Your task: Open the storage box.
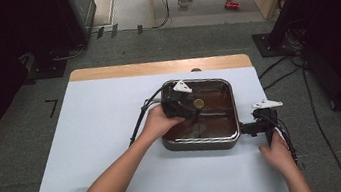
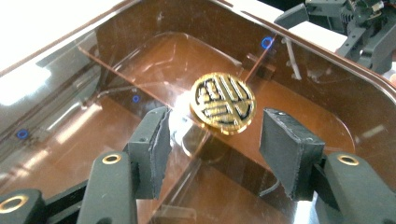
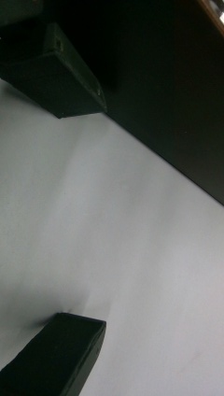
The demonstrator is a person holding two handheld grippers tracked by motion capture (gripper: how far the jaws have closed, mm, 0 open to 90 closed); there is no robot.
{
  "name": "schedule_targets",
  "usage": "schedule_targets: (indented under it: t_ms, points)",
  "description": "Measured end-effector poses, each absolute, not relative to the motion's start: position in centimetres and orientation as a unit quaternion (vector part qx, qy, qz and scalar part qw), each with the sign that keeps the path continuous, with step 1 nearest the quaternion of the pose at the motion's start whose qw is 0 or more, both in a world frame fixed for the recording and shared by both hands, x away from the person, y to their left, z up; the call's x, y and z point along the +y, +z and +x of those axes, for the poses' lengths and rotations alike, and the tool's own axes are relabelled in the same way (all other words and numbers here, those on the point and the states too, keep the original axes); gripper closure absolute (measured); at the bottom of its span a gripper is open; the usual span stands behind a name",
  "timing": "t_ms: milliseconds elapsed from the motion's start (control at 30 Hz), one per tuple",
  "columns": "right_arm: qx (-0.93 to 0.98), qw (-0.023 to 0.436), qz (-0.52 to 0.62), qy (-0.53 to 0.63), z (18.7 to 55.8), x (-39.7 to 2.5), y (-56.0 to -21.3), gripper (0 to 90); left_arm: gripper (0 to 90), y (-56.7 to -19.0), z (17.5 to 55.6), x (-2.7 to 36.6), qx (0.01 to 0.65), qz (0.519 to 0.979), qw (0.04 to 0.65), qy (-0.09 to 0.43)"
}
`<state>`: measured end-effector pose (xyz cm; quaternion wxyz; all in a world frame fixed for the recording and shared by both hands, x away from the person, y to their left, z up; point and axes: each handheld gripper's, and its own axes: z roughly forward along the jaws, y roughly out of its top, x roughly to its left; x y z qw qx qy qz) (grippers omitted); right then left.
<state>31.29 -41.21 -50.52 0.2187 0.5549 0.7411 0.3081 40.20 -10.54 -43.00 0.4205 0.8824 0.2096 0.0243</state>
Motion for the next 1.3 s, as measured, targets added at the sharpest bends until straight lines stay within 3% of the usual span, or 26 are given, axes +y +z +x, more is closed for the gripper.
schedule_targets:
  t_ms: [167,300,833,1300]
  points:
    - [0.741,0.219,0.555,0.308,31.3,-41.2,-50.5,0.0,47.2,-43.1,40.4,-11.0,0.208,0.88,0.427,0.027]
    - [0.741,0.22,0.554,0.308,31.3,-41.2,-50.5,0.0,57.4,-43.2,40.2,-11.4,0.197,0.881,0.428,0.035]
    - [0.742,0.22,0.554,0.308,31.3,-41.2,-50.5,0.0,59.0,-42.4,40.1,-11.4,0.217,0.88,0.421,0.022]
    - [0.742,0.217,0.555,0.309,31.3,-41.3,-50.5,0.0,59.1,-39.3,38.7,-9.9,0.207,0.871,0.444,0.029]
